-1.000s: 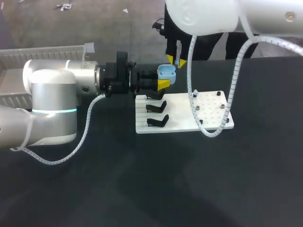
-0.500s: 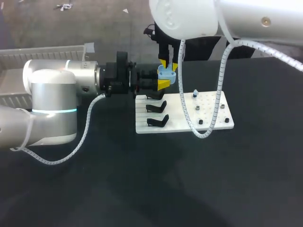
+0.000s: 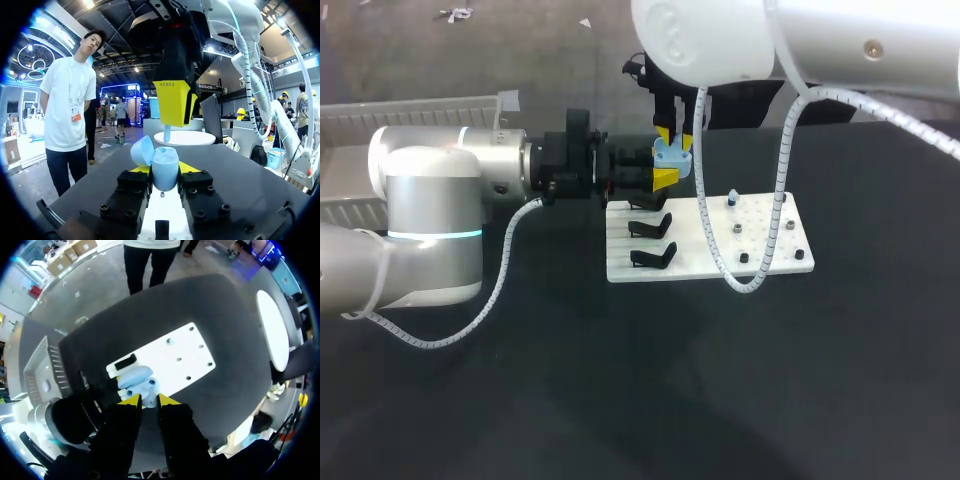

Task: Pick up each earbud case from the left stands, insert the matching earbuds, close the lid, and place the case in the box.

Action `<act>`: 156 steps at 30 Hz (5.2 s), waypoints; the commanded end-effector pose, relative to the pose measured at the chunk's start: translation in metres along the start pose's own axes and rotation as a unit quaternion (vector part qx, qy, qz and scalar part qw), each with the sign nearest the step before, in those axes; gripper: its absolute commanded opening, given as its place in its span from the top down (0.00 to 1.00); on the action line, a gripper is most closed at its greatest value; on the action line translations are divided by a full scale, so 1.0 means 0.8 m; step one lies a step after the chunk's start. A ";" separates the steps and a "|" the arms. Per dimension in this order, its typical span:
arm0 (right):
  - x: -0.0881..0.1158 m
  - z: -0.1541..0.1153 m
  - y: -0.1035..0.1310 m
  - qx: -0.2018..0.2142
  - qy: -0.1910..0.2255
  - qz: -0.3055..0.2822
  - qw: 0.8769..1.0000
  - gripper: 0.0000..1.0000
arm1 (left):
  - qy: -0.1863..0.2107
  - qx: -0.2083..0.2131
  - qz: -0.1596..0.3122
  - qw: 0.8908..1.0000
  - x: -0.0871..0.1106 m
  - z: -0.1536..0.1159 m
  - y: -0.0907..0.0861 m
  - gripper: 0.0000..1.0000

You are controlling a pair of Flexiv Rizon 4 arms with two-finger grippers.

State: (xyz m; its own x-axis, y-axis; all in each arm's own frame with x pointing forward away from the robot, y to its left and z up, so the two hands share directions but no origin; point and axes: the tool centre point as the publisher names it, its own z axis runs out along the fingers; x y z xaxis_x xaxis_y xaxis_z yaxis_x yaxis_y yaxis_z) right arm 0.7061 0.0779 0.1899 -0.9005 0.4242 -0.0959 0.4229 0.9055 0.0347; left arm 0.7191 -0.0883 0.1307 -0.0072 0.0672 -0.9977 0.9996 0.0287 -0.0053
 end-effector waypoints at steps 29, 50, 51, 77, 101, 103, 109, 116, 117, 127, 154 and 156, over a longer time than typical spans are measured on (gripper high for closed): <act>-0.006 0.013 0.002 0.007 0.003 0.002 1.000 1.00 | 0.000 -0.001 0.000 1.000 0.000 0.000 0.000 1.00; -0.010 0.021 0.003 0.011 0.005 0.004 1.000 1.00 | 0.000 -0.001 0.000 1.000 0.000 0.000 0.000 1.00; -0.010 0.021 0.003 0.011 0.005 0.004 1.000 1.00 | 0.000 -0.001 0.000 1.000 0.000 0.000 0.000 1.00; -0.006 0.025 -0.002 -0.003 0.010 -0.005 1.000 0.00 | 0.000 -0.001 0.000 1.000 0.000 0.000 0.000 1.00; -0.041 0.021 -0.110 -0.122 -0.137 0.030 0.983 0.00 | 0.000 -0.001 0.000 1.000 0.000 0.000 0.000 1.00; -0.047 0.029 -0.113 -0.124 -0.133 0.029 0.983 0.00 | 0.000 -0.001 0.000 1.000 0.000 0.000 0.000 1.00; -0.069 0.061 -0.117 -0.126 -0.120 0.028 0.984 0.00 | 0.000 -0.001 0.000 1.000 0.000 0.000 0.000 1.00; -0.084 0.102 -0.110 -0.125 -0.101 -0.012 0.987 0.00 | 0.000 -0.001 0.000 1.000 0.000 0.000 0.000 1.00; -0.085 0.106 -0.109 -0.125 -0.103 -0.019 0.987 0.00 | 0.000 -0.001 0.000 1.000 0.000 0.000 0.000 1.00; -0.087 0.119 -0.105 -0.107 -0.118 -0.029 0.987 0.00 | 0.000 -0.001 0.000 1.000 0.000 0.000 0.000 1.00; -0.088 0.179 -0.082 -0.129 -0.066 -0.090 0.985 0.00 | 0.000 -0.001 0.000 1.000 0.000 0.000 0.000 1.00; -0.090 0.182 -0.082 -0.133 -0.061 -0.095 0.985 0.00 | 0.000 -0.001 0.000 1.000 0.000 0.000 0.000 1.00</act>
State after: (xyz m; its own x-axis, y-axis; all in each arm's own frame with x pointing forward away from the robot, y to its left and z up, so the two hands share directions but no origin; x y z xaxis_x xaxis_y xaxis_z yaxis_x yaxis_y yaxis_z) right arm 0.7512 -0.0138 0.0512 -0.9218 0.2707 -0.2775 0.1995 0.9450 0.2590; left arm 0.7192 -0.0882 0.1307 -0.0072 0.0670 -0.9977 0.9996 0.0281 -0.0053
